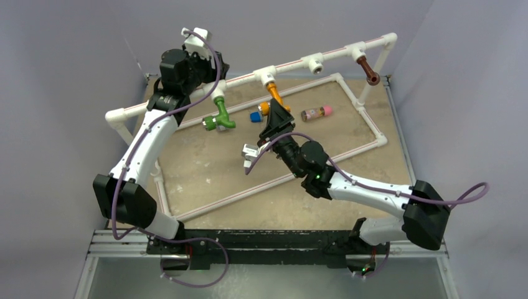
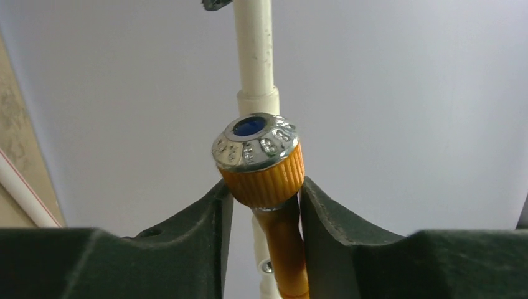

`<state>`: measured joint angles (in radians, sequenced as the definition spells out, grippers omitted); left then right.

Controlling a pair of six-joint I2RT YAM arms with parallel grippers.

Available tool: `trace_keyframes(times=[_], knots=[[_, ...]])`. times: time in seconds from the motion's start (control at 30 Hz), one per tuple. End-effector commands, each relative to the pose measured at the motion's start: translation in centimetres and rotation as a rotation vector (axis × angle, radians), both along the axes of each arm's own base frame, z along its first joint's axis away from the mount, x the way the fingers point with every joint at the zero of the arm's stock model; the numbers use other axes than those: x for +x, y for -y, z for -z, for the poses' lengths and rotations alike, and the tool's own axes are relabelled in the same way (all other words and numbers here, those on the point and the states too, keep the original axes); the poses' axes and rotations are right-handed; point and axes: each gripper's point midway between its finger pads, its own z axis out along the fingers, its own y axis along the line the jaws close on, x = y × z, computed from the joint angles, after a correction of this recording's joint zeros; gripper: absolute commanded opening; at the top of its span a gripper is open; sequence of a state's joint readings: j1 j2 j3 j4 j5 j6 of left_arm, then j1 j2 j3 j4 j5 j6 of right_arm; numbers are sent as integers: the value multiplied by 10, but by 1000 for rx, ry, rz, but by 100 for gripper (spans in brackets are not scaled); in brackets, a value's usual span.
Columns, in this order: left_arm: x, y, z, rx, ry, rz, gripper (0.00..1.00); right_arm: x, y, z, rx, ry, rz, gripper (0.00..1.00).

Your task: Install the water faucets

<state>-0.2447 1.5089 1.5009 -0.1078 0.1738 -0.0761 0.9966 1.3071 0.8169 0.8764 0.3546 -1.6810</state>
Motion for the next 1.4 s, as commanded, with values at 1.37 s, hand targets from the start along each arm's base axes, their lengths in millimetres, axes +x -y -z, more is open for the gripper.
trace_keyframes(times=[1.37], knots=[[-12,7,92,83,-255,40,65,-63,-21,-72,-2281,1437,1108,3]])
